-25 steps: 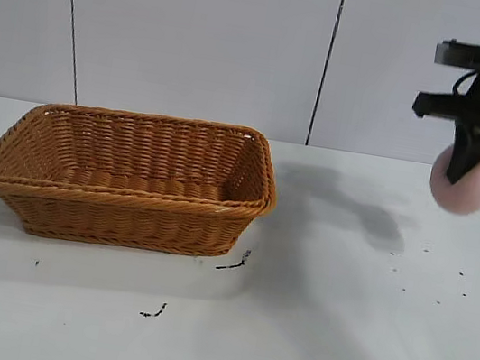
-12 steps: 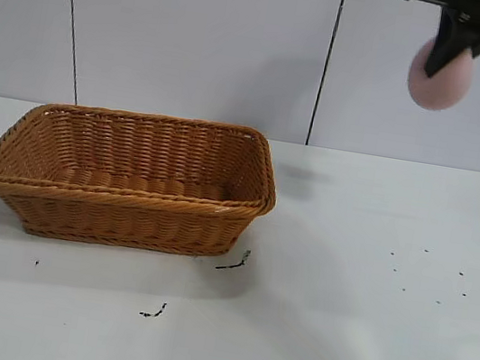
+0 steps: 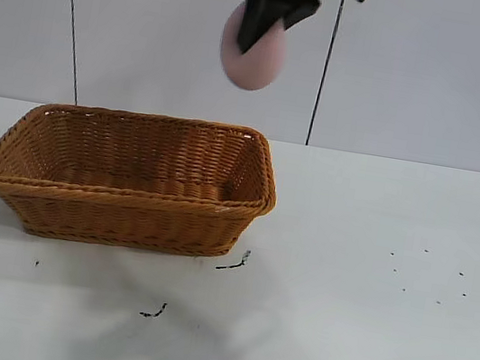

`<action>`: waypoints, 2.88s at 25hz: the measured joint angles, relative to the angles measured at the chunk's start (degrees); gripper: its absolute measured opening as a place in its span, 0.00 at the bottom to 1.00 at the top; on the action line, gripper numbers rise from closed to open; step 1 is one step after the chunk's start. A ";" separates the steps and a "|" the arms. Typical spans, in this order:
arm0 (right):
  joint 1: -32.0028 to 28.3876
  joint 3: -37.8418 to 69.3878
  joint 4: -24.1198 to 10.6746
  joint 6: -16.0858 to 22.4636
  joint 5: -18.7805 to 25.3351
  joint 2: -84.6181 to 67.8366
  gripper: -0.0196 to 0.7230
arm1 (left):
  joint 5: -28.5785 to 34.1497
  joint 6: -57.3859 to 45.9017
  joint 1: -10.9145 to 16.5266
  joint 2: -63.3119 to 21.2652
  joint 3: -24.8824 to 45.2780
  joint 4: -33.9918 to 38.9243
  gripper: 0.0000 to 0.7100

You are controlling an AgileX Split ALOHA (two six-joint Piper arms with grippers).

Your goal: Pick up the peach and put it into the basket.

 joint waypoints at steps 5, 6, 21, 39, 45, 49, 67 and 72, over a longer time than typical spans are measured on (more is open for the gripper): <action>3.03 0.00 0.05 0.00 -8.26 7.25 0.01 | 0.00 0.00 0.00 0.00 0.00 0.00 0.98; 3.02 0.00 0.24 0.00 -9.97 8.59 0.01 | 0.00 0.00 0.00 0.00 0.00 0.00 0.98; 3.02 0.00 -0.64 2.08 -17.44 17.68 0.59 | 0.00 0.00 0.00 0.00 0.00 0.00 0.98; 1.30 -25.13 -2.17 2.08 1.21 16.83 0.95 | 0.00 0.00 0.00 0.00 0.00 0.00 0.98; -7.26 -26.97 -5.59 2.08 3.64 16.77 0.96 | 0.00 0.00 0.00 0.00 0.00 0.00 0.98; -15.06 -26.97 -5.83 2.08 4.92 16.77 0.96 | 0.00 0.00 0.00 0.00 0.00 0.00 0.98; -32.39 -22.89 -3.57 1.48 6.48 13.44 0.96 | 0.00 0.00 0.00 0.00 0.00 0.00 0.98; -32.16 -13.67 -2.24 1.36 6.48 5.67 0.96 | 0.00 0.00 0.00 0.00 0.00 0.00 0.98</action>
